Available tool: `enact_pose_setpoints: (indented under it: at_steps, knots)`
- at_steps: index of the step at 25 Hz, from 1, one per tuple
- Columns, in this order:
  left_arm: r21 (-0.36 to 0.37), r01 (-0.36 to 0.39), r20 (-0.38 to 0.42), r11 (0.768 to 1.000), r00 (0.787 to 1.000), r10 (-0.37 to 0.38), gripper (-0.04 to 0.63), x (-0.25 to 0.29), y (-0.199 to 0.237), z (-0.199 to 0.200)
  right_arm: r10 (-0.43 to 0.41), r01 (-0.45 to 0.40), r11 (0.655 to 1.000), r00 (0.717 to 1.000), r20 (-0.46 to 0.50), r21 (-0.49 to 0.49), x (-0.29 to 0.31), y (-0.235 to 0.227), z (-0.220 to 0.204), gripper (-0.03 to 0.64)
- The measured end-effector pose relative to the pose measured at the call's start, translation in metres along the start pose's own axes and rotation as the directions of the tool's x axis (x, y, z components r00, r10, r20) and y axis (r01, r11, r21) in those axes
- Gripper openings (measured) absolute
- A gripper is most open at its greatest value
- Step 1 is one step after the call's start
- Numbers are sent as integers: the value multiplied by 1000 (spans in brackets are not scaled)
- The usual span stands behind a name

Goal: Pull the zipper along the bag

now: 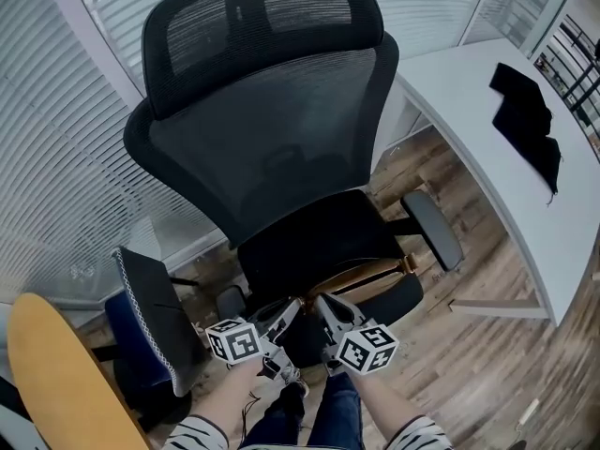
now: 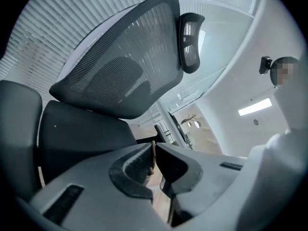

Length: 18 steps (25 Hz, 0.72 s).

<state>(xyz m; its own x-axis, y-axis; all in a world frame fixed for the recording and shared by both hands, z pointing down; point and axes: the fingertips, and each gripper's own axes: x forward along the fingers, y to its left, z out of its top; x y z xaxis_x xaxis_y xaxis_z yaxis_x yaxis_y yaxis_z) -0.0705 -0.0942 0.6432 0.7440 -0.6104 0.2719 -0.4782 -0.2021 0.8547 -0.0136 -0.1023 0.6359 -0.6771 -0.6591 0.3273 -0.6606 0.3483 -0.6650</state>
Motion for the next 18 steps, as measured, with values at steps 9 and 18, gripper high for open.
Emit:
enact_pose_setpoints:
  at_steps: [9,18]
  knots:
    - [-18,-42,17,999,999,42,40,-10,4,-5,-52,51,993,999,6,110,-5,-17,-6,35]
    - [-66,-85,56,994,994,89,40,-23,12,-13,-116,115,985,993,0,127,-14,-39,-8,34]
